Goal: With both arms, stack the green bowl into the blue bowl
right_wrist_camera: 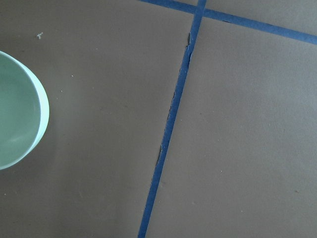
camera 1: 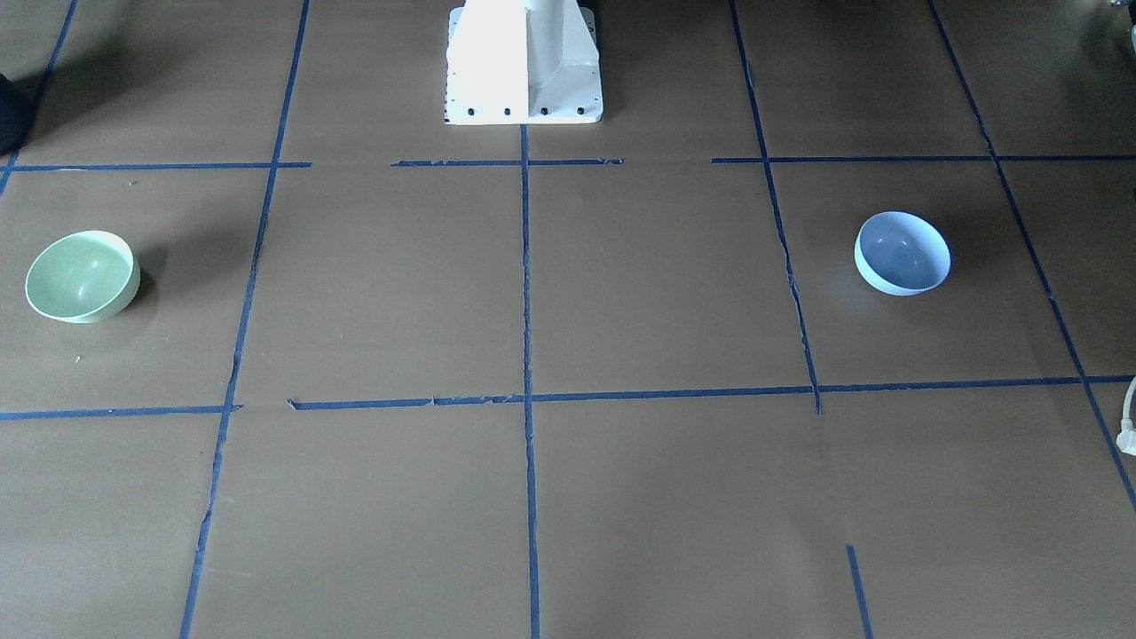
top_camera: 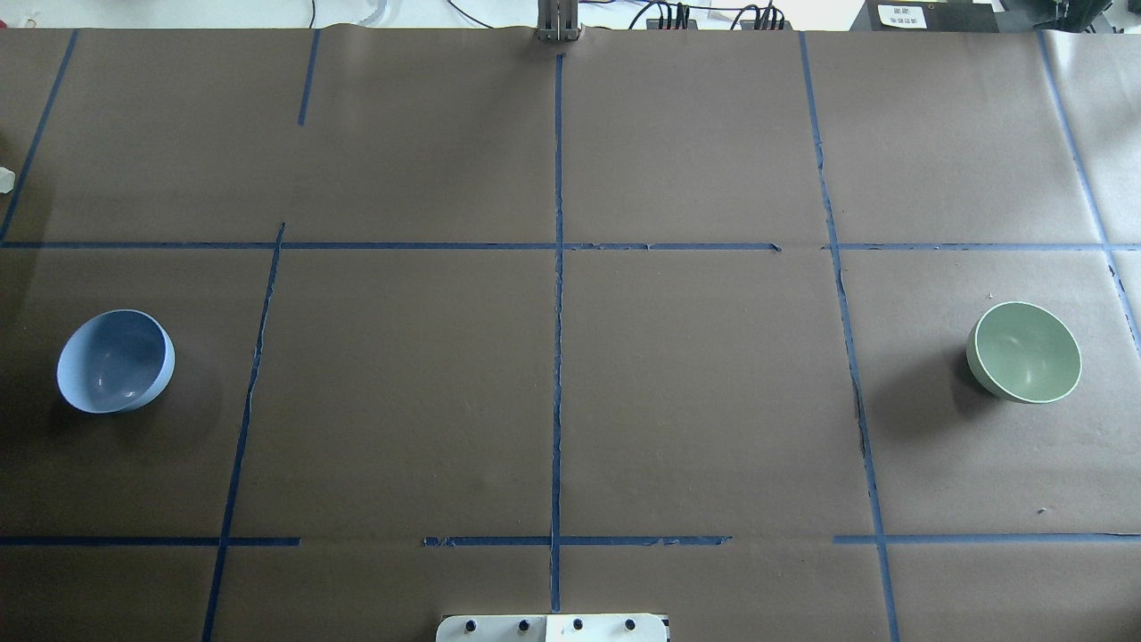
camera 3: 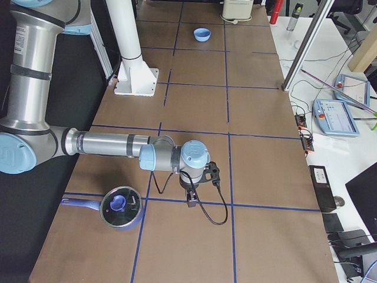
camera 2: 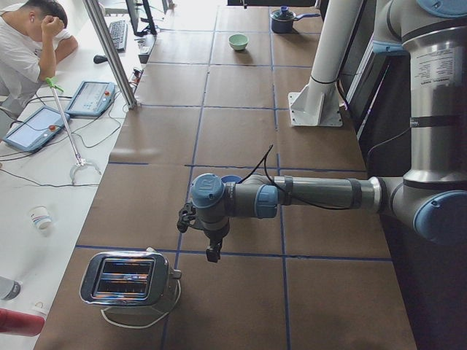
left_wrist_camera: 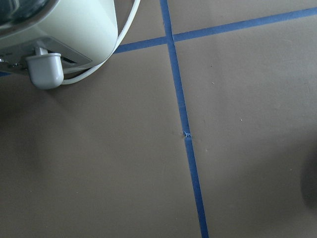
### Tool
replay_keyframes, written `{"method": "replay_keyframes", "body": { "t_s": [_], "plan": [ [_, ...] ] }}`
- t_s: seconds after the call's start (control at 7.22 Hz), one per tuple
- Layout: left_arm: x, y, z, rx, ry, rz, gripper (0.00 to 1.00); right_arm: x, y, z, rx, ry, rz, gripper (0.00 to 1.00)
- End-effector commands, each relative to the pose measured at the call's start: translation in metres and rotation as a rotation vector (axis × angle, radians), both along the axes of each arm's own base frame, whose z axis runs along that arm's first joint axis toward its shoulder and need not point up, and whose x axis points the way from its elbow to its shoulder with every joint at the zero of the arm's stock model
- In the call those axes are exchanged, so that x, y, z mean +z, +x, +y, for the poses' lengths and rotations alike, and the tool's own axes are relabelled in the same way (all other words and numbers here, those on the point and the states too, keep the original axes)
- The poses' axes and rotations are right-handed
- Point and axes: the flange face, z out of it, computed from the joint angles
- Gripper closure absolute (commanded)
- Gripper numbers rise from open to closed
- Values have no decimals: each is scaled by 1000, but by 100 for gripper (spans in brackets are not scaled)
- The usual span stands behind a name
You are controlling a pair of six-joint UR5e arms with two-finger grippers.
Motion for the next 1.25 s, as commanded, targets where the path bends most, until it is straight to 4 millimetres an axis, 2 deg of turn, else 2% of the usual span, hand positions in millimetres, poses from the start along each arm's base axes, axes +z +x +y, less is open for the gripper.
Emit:
{"method": "replay_keyframes", "body": {
  "t_s": [0.0, 0.28, 0.55, 0.83, 0.97, 1.11],
  "plan": [
    [-6, 0, -2, 1, 17, -5, 0, -2, 0, -3, 4, 3, 0, 0],
    [-6, 0, -4, -1, 25, -15, 0, -5, 0, -5, 5, 9, -2, 0],
    [-62, 3, -56, -9, 198, -4, 0, -7, -1, -7, 3, 15, -2, 0],
    [-59, 5, -56, -2, 256, 12, 0, -8, -1, -8, 3, 17, -3, 0],
    [-62, 21, -58, 3, 286, 32, 0, -8, -1, -8, 3, 17, -3, 0],
    [-63, 62, -52, -42, 147, 96, 0, -8, -1, -8, 3, 17, -3, 0]
  ]
}}
